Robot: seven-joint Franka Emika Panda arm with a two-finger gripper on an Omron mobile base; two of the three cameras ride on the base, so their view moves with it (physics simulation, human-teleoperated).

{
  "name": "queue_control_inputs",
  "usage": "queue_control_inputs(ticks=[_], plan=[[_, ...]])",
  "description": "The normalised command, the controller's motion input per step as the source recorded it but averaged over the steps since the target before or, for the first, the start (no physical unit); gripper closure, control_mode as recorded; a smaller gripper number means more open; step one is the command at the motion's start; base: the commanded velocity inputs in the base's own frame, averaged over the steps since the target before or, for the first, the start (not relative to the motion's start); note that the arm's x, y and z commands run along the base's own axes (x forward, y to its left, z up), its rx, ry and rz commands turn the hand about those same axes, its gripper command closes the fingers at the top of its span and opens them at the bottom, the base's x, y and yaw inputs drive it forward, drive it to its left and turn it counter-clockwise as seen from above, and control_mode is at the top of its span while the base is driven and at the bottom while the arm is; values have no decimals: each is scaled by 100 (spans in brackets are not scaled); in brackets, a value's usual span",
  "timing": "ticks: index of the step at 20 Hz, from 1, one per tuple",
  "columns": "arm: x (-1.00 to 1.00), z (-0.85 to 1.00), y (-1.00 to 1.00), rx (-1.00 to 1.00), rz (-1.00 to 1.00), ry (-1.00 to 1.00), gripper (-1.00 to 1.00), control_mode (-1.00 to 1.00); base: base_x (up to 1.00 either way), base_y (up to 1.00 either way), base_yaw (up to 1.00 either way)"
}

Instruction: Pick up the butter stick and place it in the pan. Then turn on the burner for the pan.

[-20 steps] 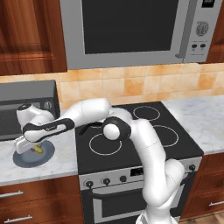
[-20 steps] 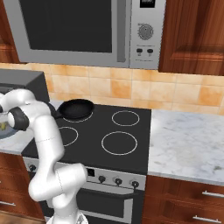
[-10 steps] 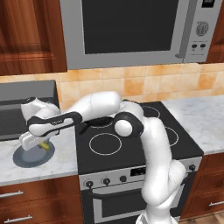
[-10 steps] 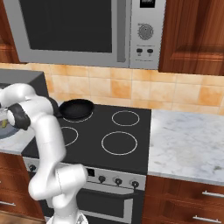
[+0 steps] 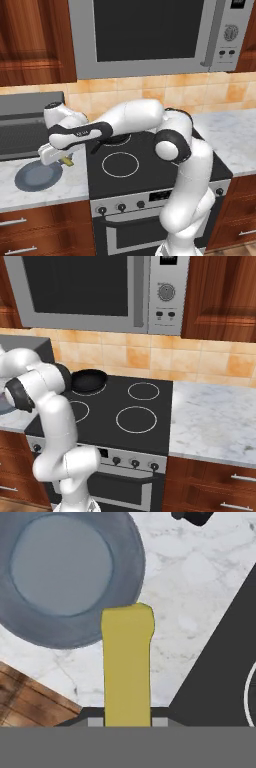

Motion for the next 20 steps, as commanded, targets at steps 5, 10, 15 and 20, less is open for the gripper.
queue_control_inputs(ticks=[5,10,15,20], plan=[[-9,27,-79,7,-11,0,100,-100,0,0,0],[-1,29,-81,8,-11,0,100,-100,0,0,0],[0,25,-79,4,-10,0,100,-100,0,0,0],[8,9,-75,0,-11,0,100,-100,0,0,0]])
